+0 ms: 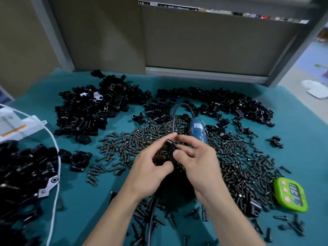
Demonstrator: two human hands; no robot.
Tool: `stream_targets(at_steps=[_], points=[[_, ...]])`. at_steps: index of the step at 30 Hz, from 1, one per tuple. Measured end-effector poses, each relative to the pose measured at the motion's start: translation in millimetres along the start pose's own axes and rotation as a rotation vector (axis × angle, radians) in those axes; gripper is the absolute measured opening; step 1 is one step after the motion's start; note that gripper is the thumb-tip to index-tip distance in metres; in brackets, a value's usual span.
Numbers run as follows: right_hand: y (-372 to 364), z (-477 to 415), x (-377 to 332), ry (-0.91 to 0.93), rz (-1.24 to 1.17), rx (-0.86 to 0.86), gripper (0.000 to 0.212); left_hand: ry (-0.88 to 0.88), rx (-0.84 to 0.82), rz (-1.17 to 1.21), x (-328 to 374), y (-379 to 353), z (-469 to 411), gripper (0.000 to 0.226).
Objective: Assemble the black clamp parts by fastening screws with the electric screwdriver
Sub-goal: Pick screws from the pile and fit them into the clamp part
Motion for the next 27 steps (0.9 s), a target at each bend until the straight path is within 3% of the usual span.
stream_targets(at_steps=[4,9,12,14,18,22,25,27], points=[[4.3,-0.4,-2.8,0.012,0.052,0.010,0.043,0.032,-0.063,0.147,-9.4,-6.6,-6.0,0.060],[2.7,-4.1,-5.6,0.003,0.091,-0.076,0.042,0.039,-0.263,0.357,-9.1,-18.4,-6.2,0.056],[3.4,-10.7,-10.4,0.000,0.227,-0.121,0.034,0.059,-0.132,0.392,-11.0,-17.9,-10.2,0.032],[11.7,-17.2,-21.2,0.091,0.354,-0.038,0.027,0.107,-0.048,0.398,-13.8,-18.3,-12.2,0.024],[38.3,-32.6,-48.7,0.193,0.459,0.159,0.033,0.288,0.038,0.661,-24.2,-11.9,-14.3,0.030],[61.2,-43.1,-65.2,0.143,0.540,0.184,0.030,0.324,-0.029,0.845,-27.8,-2.4,-14.6,0.068],[52.0,-32.6,-71.2,0.187,0.568,0.147,0.025,0.277,-0.044,0.929,-25.3,0.6,-16.7,0.080],[19.9,-19.9,-62.8,0.204,0.608,-0.009,0.015,0.226,-0.039,0.915,-22.0,0.9,-19.6,0.079]])
Point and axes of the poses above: each hand's wrist, its own z-axis away from the middle knuckle, its own y-axis out of the back of the hand, x = y × z, the point moved 6 cm from there along -z, towards the middle knuckle, and after that the axes turned 5 degrees about -z, right-handed, at the moved point
